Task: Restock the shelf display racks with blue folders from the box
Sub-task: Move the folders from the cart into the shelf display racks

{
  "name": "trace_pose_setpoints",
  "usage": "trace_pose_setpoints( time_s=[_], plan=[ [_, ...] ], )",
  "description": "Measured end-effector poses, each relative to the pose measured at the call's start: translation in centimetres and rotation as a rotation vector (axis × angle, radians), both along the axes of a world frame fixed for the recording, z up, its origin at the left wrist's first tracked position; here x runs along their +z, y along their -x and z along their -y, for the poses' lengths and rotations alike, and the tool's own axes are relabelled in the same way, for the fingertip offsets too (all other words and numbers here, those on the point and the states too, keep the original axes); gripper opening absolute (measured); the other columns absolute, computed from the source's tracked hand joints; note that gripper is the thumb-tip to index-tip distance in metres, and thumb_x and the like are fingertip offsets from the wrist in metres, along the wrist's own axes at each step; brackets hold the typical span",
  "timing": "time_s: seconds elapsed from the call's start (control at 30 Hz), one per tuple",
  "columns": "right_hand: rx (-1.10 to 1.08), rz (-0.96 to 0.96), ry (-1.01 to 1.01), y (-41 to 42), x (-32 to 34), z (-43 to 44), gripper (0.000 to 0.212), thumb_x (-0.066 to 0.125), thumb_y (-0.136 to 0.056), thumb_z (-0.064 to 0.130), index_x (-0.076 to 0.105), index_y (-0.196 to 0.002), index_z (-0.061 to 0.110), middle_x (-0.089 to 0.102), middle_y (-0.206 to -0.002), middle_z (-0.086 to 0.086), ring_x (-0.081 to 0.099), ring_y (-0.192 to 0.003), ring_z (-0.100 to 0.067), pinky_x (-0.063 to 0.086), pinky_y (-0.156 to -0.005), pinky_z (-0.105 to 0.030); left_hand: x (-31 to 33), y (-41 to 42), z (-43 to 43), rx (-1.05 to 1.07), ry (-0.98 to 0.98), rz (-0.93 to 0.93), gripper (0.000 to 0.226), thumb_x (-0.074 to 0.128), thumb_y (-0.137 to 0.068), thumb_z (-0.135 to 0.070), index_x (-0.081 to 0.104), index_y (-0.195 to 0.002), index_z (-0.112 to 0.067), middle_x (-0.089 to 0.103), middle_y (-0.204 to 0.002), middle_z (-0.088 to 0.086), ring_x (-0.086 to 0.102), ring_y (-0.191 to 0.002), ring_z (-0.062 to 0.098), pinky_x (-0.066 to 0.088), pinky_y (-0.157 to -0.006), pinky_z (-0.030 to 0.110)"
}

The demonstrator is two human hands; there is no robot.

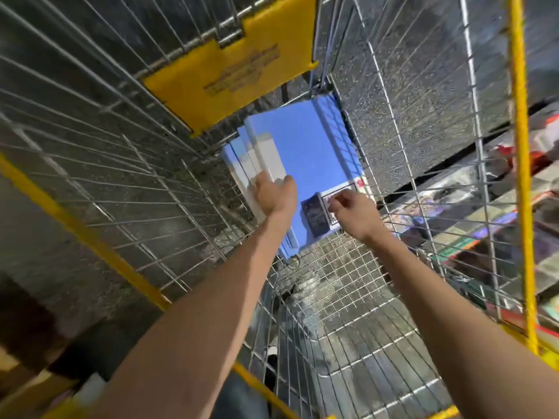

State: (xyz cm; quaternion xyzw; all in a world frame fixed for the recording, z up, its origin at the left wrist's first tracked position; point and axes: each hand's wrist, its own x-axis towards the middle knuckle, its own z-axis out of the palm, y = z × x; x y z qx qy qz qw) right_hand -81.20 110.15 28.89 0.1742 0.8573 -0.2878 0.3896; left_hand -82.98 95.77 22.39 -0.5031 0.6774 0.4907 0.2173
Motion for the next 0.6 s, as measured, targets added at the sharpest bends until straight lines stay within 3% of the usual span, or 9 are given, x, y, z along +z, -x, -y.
trace_pose_setpoints(
  time_s=[0.07, 0.1, 0.17, 0.23, 0.33, 0.47, 0.53, 0.6],
  plan=[
    [-0.021, -0.007, -0.006, 0.5, -1.0, 0.6, 0.013, 0.054, -0.098, 0.021, 0.062, -0.090, 0.015, 0.061, -0.076, -0.002, 0.055, -0.075, -0.021, 0.035, -0.055, -0.022, 0.0, 0.0, 0.0, 0.038, -0.015, 0.028, 0.051, 0.061, -0.089, -0.021, 0.052, -0.134, 0.000, 0.053, -0.140, 0.016, 0.057, -0.123, 0.032, 0.048, -0.097, 0.030],
    [-0.034, -0.008, -0.004, 0.6, -1.2, 0.9, 0.013, 0.054, -0.098, 0.022, 0.062, -0.091, 0.015, 0.062, -0.076, -0.001, 0.056, -0.076, -0.021, 0.039, -0.057, -0.024, 0.2, 0.1, -0.1, 0.049, -0.019, 0.040, 0.052, 0.060, -0.091, -0.020, 0.049, -0.138, 0.000, 0.049, -0.144, 0.015, 0.054, -0.126, 0.032, 0.045, -0.098, 0.029],
    [-0.079, -0.005, 0.018, 1.0, -1.8, 1.5, 0.017, 0.055, -0.097, 0.023, 0.067, -0.099, 0.011, 0.071, -0.088, -0.007, 0.066, -0.085, -0.026, 0.053, -0.077, -0.033, -0.2, 0.3, -0.2, 0.063, -0.004, 0.050, 0.052, 0.061, -0.090, -0.023, 0.051, -0.136, -0.002, 0.050, -0.143, 0.014, 0.051, -0.128, 0.034, 0.045, -0.103, 0.036],
    [-0.094, -0.001, 0.031, 1.0, -2.0, 2.0, 0.021, 0.056, -0.097, 0.022, 0.068, -0.105, 0.008, 0.073, -0.097, -0.013, 0.068, -0.093, -0.030, 0.054, -0.088, -0.043, -0.2, 0.7, -0.3, 0.050, 0.023, 0.065, 0.056, 0.062, -0.087, -0.031, 0.053, -0.136, -0.005, 0.048, -0.143, 0.012, 0.050, -0.128, 0.036, 0.044, -0.105, 0.043],
    [-0.072, 0.030, 0.040, 0.9, -2.2, 2.2, 0.022, 0.054, -0.098, 0.021, 0.067, -0.108, 0.006, 0.073, -0.101, -0.015, 0.068, -0.096, -0.031, 0.053, -0.090, -0.045, 0.0, 0.8, -0.7, 0.015, 0.016, 0.101, 0.061, 0.061, -0.091, -0.031, 0.044, -0.143, -0.005, 0.035, -0.151, 0.013, 0.045, -0.130, 0.035, 0.041, -0.106, 0.041],
    [-0.081, 0.053, 0.057, 0.8, -2.6, 2.0, 0.023, 0.052, -0.100, 0.019, 0.065, -0.111, 0.003, 0.072, -0.104, -0.016, 0.067, -0.098, -0.033, 0.052, -0.091, -0.045, -0.5, 0.9, -0.1, 0.061, 0.015, 0.066, 0.070, 0.063, -0.089, -0.030, 0.035, -0.149, -0.006, 0.033, -0.155, 0.015, 0.039, -0.138, 0.035, 0.037, -0.112, 0.047],
    [-0.099, 0.051, 0.068, 0.8, -2.8, 2.2, 0.024, 0.053, -0.100, 0.020, 0.063, -0.116, 0.003, 0.071, -0.108, -0.016, 0.067, -0.098, -0.032, 0.053, -0.092, -0.044, -1.3, 0.8, 0.7, 0.116, -0.004, 0.073, 0.065, 0.063, -0.090, -0.031, 0.039, -0.146, -0.007, 0.036, -0.154, 0.013, 0.039, -0.139, 0.034, 0.037, -0.112, 0.046],
    [-0.124, 0.011, 0.086, 1.0, -2.8, 2.5, 0.030, 0.055, -0.100, 0.022, 0.060, -0.123, 0.005, 0.070, -0.114, -0.014, 0.067, -0.100, -0.030, 0.053, -0.093, -0.045, -1.4, 0.9, 1.3, 0.162, -0.038, 0.014, 0.041, 0.058, -0.096, -0.033, 0.052, -0.129, -0.010, 0.042, -0.149, 0.012, 0.046, -0.132, 0.035, 0.041, -0.108, 0.044]
  ],
)
